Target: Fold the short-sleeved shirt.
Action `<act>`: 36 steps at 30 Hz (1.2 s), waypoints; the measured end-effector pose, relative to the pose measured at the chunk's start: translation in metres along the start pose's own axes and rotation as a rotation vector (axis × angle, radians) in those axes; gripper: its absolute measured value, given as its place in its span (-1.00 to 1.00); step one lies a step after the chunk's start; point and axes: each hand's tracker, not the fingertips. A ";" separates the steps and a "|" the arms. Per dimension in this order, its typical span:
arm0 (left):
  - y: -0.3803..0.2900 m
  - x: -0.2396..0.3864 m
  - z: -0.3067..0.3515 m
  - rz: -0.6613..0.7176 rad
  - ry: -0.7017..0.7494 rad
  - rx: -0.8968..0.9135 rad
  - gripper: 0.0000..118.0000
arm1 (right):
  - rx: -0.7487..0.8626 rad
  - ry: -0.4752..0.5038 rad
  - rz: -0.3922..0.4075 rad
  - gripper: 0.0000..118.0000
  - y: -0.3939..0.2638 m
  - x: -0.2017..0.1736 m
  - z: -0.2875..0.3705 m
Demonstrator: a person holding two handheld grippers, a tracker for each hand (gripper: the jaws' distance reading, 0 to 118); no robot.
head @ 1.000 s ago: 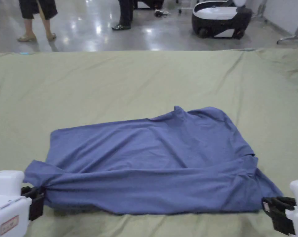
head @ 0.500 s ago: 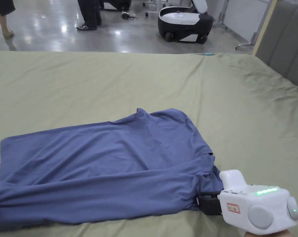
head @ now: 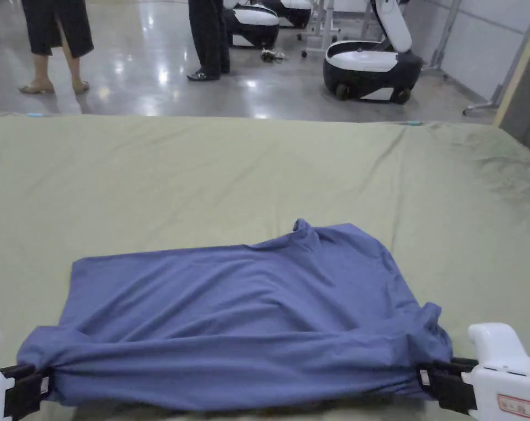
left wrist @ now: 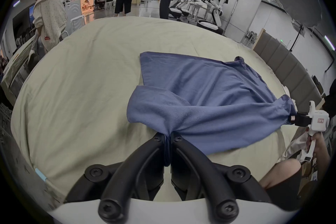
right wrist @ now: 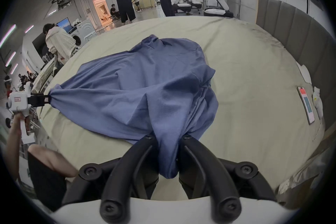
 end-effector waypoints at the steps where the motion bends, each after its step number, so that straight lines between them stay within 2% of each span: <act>1: -0.002 -0.005 0.006 0.006 -0.003 -0.010 -0.96 | -0.018 0.004 0.007 -0.67 -0.006 -0.003 0.007; 5: -0.022 -0.021 0.028 0.045 -0.046 -0.088 -0.96 | -0.112 0.012 0.011 -0.67 -0.035 -0.016 0.025; 7: -0.033 -0.026 0.027 0.059 -0.051 -0.146 -0.95 | -0.125 -0.009 0.048 -0.67 -0.048 -0.016 0.019; 9: -0.041 -0.029 0.020 0.079 -0.062 -0.202 -0.95 | -0.145 -0.043 0.029 -0.66 -0.056 -0.014 0.010; 10: -0.039 -0.029 0.021 0.128 -0.070 -0.199 -0.94 | -0.149 -0.038 0.001 -0.61 -0.059 -0.012 0.008; 11: -0.036 -0.025 0.024 0.075 -0.052 -0.174 -0.89 | -0.171 -0.023 -0.036 -0.40 -0.061 -0.005 0.000; 12: -0.032 -0.021 0.025 0.027 -0.018 -0.163 -0.53 | -0.196 -0.047 -0.036 -0.05 -0.061 -0.005 -0.002; 13: -0.029 -0.017 0.028 0.038 0.000 -0.166 -0.53 | -0.198 -0.104 -0.018 -0.05 -0.059 -0.007 0.001; 14: -0.026 -0.016 0.034 0.054 0.036 -0.149 -0.37 | -0.160 -0.127 0.002 0.04 -0.057 -0.007 0.009; 15: -0.022 -0.016 0.043 0.049 0.064 -0.096 -0.03 | -0.095 -0.128 0.002 0.26 -0.053 -0.006 0.023; 16: -0.020 -0.014 0.055 0.046 0.079 -0.037 0.45 | -0.041 -0.129 -0.009 0.59 -0.048 -0.006 0.035; 17: -0.016 -0.010 0.071 0.044 0.084 0.027 0.74 | 0.014 -0.135 -0.017 0.72 -0.041 -0.007 0.047; 19: -0.003 -0.005 0.099 0.059 0.074 0.143 0.81 | 0.157 -0.130 -0.029 0.72 -0.025 -0.016 0.077; 20: 0.005 0.000 0.114 0.072 0.072 0.216 0.81 | 0.237 -0.138 -0.025 0.70 -0.015 -0.020 0.090; 21: 0.011 0.001 0.129 0.078 0.058 0.324 0.81 | 0.321 -0.138 0.016 0.45 -0.005 -0.025 0.101; 22: 0.015 0.004 0.142 0.077 0.042 0.419 0.79 | 0.399 -0.164 0.060 -0.03 0.004 -0.031 0.108; 23: 0.021 0.008 0.152 0.062 0.028 0.475 0.66 | 0.462 -0.211 0.083 -0.63 0.017 -0.041 0.117; 24: 0.030 0.013 0.158 0.035 0.028 0.510 0.04 | 0.521 -0.238 0.086 -0.98 0.028 -0.046 0.121; 25: 0.039 0.017 0.160 0.008 0.054 0.529 -0.75 | 0.563 -0.223 0.073 -0.98 0.036 -0.048 0.123; 26: 0.050 0.020 0.154 -0.008 0.123 0.530 -1.00 | 0.583 -0.190 0.082 -0.98 0.048 -0.050 0.124; 27: 0.060 0.019 0.150 -0.013 0.152 0.581 -1.00 | 0.560 -0.184 0.095 -0.98 0.062 -0.052 0.118; 29: 0.089 0.014 0.120 -0.076 0.080 0.460 -1.00 | 0.561 -0.184 0.108 -0.98 0.079 -0.058 0.107; 31: 0.112 0.003 0.079 -0.017 0.059 0.436 -1.00 | 0.545 -0.159 0.114 -0.98 0.094 -0.059 0.090; 33: 0.139 -0.011 0.015 0.005 0.033 0.314 -0.98 | 0.523 -0.146 0.128 -0.98 0.103 -0.064 0.073; 34: 0.148 -0.018 -0.013 0.048 0.040 0.233 -0.71 | 0.509 -0.137 0.133 -0.98 0.106 -0.067 0.066; 35: 0.154 -0.028 -0.043 0.099 0.024 0.177 -0.17 | 0.488 -0.127 0.136 -0.98 0.108 -0.065 0.055; 36: 0.158 -0.037 -0.074 0.132 -0.011 0.115 0.59 | 0.469 -0.113 0.139 -0.98 0.109 -0.066 0.047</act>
